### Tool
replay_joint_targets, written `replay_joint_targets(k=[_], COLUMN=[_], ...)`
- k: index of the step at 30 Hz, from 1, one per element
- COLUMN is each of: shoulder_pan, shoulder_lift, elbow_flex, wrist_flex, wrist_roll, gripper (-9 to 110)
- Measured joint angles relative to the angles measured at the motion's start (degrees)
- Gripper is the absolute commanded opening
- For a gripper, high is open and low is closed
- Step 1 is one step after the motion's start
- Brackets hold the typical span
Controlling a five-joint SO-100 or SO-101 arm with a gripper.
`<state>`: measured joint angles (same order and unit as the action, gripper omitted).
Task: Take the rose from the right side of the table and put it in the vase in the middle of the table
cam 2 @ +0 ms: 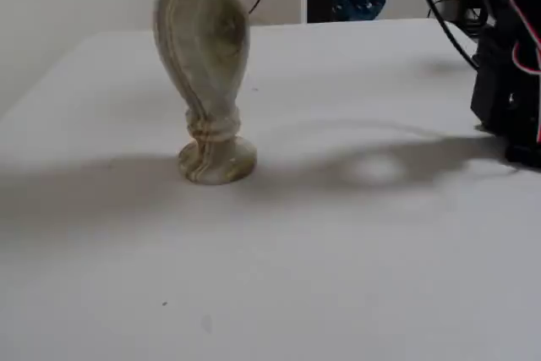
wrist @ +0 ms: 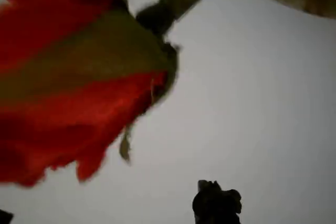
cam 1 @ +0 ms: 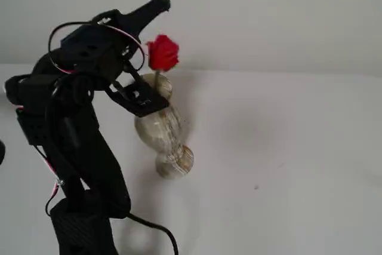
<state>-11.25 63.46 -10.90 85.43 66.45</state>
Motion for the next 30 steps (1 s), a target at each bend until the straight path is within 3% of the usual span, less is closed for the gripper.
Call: replay_joint_targets(k=[4,16,23,27,30], shoulder_pan=[-0.2,-2.4,4.1,4.5,4.7], shoulder_lift=[0.1,9.5,17.2,22.9,28.1], elbow_flex=[0.0,0.0,0.0,-0.1,-0.4], wrist_flex=[0.9,11.2,16.3,16.3,16.3], wrist_roll=[-7.8,-52.5,-75.2,-81.8,-84.1], gripper=[47,45,32,10,0])
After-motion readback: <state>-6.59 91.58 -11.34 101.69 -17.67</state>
